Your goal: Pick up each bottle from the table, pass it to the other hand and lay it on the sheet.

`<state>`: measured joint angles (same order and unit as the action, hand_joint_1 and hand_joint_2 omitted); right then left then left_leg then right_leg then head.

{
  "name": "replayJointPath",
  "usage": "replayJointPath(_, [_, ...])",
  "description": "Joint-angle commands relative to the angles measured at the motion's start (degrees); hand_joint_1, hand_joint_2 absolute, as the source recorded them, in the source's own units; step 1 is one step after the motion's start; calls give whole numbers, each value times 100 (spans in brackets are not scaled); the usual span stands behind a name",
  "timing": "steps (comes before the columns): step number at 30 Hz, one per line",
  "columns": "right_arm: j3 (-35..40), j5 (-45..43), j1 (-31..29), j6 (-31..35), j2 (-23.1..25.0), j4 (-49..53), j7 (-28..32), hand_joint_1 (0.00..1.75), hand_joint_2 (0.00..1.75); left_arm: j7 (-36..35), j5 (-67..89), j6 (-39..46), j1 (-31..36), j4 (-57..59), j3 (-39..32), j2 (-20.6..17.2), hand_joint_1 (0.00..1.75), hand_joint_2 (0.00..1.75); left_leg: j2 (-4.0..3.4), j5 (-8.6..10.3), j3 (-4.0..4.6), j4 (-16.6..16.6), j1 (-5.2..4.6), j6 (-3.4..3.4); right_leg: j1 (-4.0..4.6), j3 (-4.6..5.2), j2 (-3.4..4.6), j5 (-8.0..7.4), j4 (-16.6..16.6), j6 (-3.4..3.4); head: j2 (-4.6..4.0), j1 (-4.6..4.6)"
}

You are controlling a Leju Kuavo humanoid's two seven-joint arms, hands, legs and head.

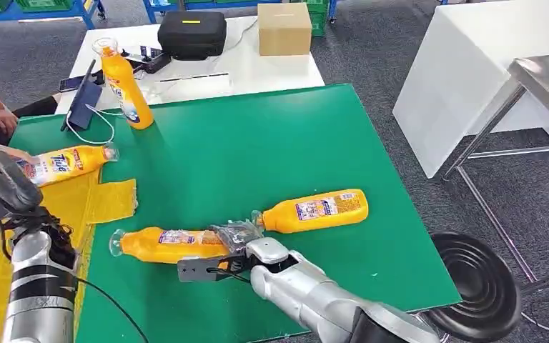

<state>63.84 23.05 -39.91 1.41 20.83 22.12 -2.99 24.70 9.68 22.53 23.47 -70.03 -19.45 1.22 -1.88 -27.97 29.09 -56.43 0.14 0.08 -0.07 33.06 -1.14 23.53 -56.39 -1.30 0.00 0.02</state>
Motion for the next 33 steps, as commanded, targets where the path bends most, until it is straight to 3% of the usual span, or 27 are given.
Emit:
replayJointPath(1, [-584,-541,66,225,-83,362,124,175,175,-7,-149,-156,-106,-47,-391,30,0,0,5,-1,19,-8,8,-2,7,18,20,-6,0,-1,0,2])
replayJointPath(17, [-630,-632,77,311,-83,237,191,175,175,-31,-139,-292,43,194,-372,-27,0,0,28,3,46,-5,1,-2,3,38,-10,1,-1,0,2,0])
replayJointPath(21, [-1124,-602,103,612,-83,155,451,175,175,-682,-1046,-1919,85,565,-111,-172,0,0,39,3,43,-5,7,-3,7,34,-9,0,2,0,2,0])
replayJointPath(25, [-1678,-600,183,879,-144,409,767,175,175,-939,-1812,-2901,-124,583,88,-293,0,0,40,5,42,-2,4,-2,5,36,-13,0,5,-2,0,0])
replayJointPath(26, [-1867,-644,223,936,-176,559,879,175,175,-1087,-1968,-3179,-215,572,168,-367,0,175,24,4,40,1,-2,0,0,40,-6,0,2,-2,0,0])
replayJointPath(29, [-2425,-579,453,1091,-335,1414,1161,175,175,-1325,-2464,-3879,-667,270,306,-455,0,175,18,0,36,4,0,-1,0,36,4,1,4,-2,2,0])
replayJointPath(33, [-2702,-384,721,983,-485,2352,1076,175,175,-1447,-2683,-4125,-1055,-96,409,-424,0,175,11,-3,42,1,0,0,1,41,6,2,3,-3,2,0])
